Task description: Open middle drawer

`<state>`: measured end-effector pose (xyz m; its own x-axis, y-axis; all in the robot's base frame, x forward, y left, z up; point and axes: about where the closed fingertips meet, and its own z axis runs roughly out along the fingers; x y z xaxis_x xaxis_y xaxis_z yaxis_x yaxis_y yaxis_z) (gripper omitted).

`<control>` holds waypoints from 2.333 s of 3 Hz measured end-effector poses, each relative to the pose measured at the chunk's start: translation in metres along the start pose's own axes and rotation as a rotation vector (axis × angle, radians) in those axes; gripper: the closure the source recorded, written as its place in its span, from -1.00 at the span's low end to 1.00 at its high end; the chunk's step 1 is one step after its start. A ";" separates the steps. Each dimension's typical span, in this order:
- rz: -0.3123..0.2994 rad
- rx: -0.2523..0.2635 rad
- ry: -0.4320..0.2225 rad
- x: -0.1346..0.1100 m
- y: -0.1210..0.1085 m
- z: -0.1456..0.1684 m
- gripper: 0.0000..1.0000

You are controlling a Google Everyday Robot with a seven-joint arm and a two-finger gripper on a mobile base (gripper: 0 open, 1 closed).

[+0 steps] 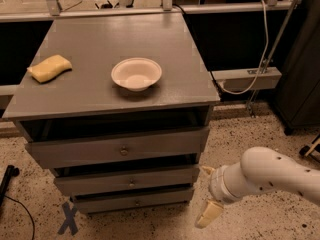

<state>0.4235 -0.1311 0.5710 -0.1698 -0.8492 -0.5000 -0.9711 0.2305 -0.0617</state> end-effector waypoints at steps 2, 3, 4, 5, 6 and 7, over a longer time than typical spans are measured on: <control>-0.061 -0.028 -0.060 -0.012 -0.011 0.064 -1.00; -0.085 0.088 -0.087 -0.018 -0.025 0.083 -1.00; -0.088 0.087 -0.088 -0.017 -0.026 0.086 -1.00; -0.113 0.094 -0.102 -0.006 -0.036 0.107 -1.00; -0.135 0.128 -0.148 0.006 -0.047 0.125 -1.00; -0.150 0.151 -0.165 0.011 -0.053 0.132 -1.00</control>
Offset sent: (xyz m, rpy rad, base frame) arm 0.0461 0.0516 -0.0713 0.0746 -0.0811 0.0659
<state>0.4950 -0.0896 0.4548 0.0152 -0.7931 -0.6089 -0.9454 0.1869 -0.2671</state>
